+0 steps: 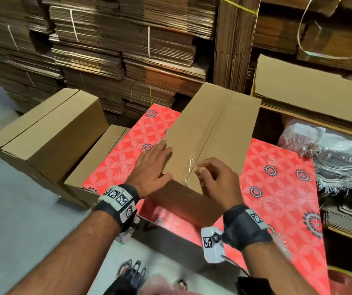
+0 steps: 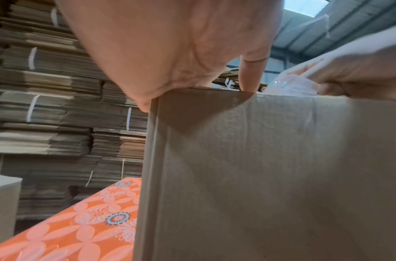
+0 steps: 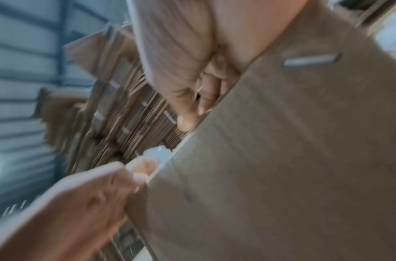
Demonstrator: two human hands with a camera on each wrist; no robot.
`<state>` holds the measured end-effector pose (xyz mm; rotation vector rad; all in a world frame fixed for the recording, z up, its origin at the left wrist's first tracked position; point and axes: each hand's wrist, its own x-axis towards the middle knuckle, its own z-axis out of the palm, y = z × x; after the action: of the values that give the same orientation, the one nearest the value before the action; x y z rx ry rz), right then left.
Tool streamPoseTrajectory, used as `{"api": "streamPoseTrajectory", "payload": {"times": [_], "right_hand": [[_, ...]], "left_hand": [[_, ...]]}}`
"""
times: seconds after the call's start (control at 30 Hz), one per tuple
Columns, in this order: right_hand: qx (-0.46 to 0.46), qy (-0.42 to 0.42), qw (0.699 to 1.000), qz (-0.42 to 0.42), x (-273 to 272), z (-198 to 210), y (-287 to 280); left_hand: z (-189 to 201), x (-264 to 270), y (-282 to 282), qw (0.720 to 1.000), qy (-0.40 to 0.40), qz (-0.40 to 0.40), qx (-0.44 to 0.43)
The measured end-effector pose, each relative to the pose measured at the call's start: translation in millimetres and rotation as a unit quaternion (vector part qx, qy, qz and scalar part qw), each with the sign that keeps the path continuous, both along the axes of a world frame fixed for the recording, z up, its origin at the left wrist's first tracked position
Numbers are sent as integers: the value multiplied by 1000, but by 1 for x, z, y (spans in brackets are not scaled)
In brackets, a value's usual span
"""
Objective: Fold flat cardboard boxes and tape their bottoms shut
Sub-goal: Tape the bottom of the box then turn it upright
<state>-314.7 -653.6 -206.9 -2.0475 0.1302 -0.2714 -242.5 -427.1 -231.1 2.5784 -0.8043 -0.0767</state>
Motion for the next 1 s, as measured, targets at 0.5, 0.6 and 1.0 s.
{"api": "streamPoseTrajectory", "payload": {"times": [0.5,0.6,1.0], "right_hand": [[7,-13,1000,-24,-21,-10,-4],[61,23,998,-23,-24,-5,-10],[-188,-2,982,-5,4,10,-38]], "left_hand": [[10,-6,1,999,41,13,5],[8,-9,-2,999,36,37,1],[-17,-80,-87,978,-149,-62,-135]]}}
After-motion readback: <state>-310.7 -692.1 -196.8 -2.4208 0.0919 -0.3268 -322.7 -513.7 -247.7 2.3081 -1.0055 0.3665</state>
